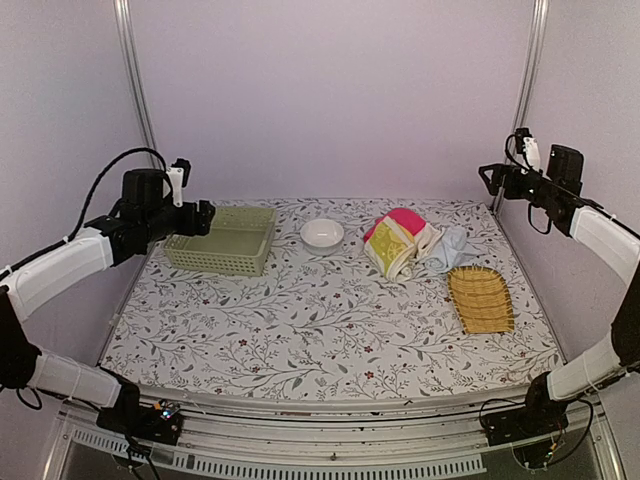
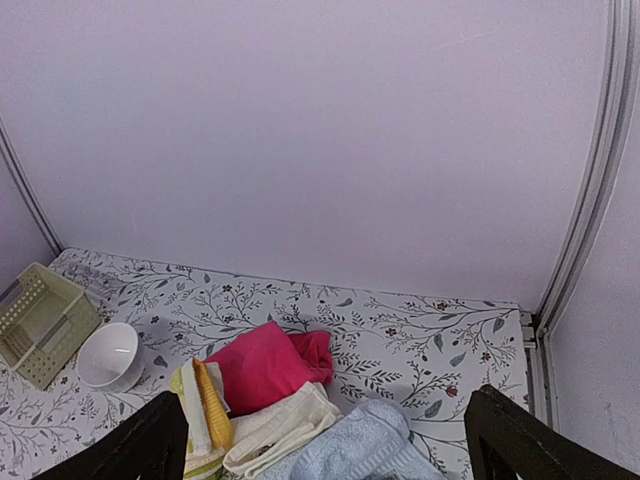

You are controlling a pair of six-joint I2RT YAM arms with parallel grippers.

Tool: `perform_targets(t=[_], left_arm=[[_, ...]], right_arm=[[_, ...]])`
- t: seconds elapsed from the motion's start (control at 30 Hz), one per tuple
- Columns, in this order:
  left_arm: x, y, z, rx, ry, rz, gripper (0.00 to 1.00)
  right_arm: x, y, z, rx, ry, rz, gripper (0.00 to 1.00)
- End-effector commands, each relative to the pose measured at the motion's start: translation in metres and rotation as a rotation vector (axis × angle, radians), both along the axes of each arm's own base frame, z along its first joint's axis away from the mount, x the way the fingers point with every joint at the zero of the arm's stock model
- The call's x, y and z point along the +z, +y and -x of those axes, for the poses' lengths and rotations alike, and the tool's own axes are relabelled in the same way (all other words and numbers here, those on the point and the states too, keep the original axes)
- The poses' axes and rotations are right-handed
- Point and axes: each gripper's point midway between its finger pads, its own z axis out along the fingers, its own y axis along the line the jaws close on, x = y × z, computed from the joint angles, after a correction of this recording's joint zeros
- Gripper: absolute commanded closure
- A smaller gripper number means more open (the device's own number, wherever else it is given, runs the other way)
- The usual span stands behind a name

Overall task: Roll the towels
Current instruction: Pick up the towel from the towel pile.

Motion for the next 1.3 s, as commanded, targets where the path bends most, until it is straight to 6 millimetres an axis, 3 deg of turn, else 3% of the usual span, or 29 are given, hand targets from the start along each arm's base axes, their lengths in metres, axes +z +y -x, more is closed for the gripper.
perform_targets(t=[0.0,0.13,0.27,0.37,0.6,0.77,0.83,0.97,1.1,1.27], left_arm=[[0.013,-0.003,0.002,-0.05,-0.046,0.08,0.16],[0.011,-0.029,0.004,-0.117,-0.024,0.061,0.28],[0.005,-0.073,0.01,-0.222,0.005,0.055,0.34],[-0.005,-0.117,0.017,-0.32,0.04,0.053,0.37],[-0.048,-0.221,0.039,-0.531,0.19,0.066,0.46],[-0.087,-0.274,0.056,-0.624,0.299,0.109,0.65],[-0.101,-0.288,0.06,-0.644,0.335,0.128,0.7],[-0.13,-0.298,0.056,-0.613,0.395,0.129,0.61],[-0.162,-0.296,0.043,-0.552,0.454,0.104,0.59],[-0.18,-0.292,0.022,-0.504,0.469,0.112,0.6]], right_arm=[[-0.009,0.006,0.013,0.036,0.028,0.015,0.01],[-0.024,0.019,0.022,0.122,0.065,0.055,0.04],[-0.037,0.038,0.026,0.222,0.118,0.082,0.12],[-0.048,0.054,0.031,0.307,0.169,0.088,0.22],[-0.078,0.097,0.026,0.476,0.319,0.111,0.46],[-0.105,0.132,0.013,0.573,0.419,0.124,0.48],[-0.119,0.145,0.009,0.606,0.461,0.142,0.46],[-0.147,0.161,-0.005,0.642,0.547,0.155,0.45],[-0.172,0.173,-0.016,0.658,0.623,0.168,0.46],[-0.197,0.188,-0.018,0.692,0.693,0.176,0.55]])
